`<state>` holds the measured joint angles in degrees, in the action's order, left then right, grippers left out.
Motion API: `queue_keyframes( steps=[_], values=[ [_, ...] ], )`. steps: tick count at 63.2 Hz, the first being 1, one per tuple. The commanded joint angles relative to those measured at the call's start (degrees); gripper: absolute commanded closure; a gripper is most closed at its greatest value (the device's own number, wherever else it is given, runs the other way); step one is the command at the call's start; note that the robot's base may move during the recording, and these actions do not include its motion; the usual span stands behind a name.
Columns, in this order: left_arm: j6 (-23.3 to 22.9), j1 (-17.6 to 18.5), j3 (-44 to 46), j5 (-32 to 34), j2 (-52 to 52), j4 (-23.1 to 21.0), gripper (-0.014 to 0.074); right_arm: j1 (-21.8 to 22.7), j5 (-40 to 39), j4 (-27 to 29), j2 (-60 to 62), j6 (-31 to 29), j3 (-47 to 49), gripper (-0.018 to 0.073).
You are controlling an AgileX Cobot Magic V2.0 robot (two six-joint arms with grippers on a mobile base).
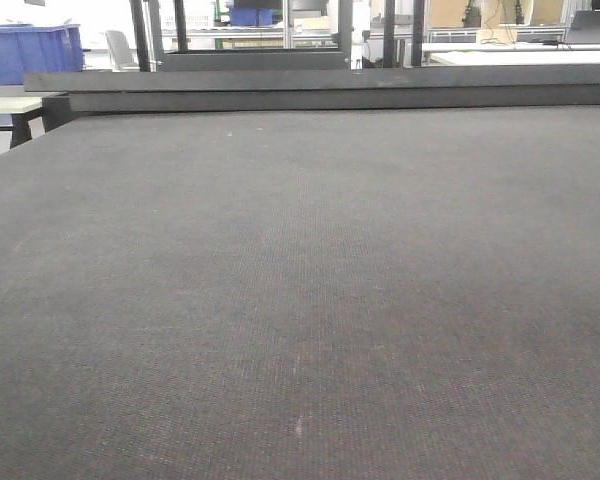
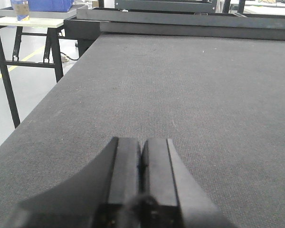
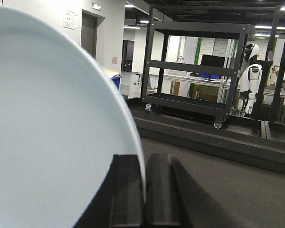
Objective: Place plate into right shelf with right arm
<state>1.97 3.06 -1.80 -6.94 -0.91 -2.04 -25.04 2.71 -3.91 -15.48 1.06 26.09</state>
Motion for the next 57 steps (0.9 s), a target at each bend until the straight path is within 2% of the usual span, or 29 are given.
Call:
queue_keyframes(
  steps=[1, 57],
  values=[
    [-0.16, -0.15, -0.57, 4.94, -0.34, -0.35, 0.0643, 0.05, -5.56, -0.45, -0.74, 0.12, 1.72, 0.0505],
    [-0.16, -0.15, -0.57, 4.94, -0.34, -0.35, 0.0643, 0.05, -5.56, -0.45, -0.74, 0.12, 1.72, 0.0505]
  ],
)
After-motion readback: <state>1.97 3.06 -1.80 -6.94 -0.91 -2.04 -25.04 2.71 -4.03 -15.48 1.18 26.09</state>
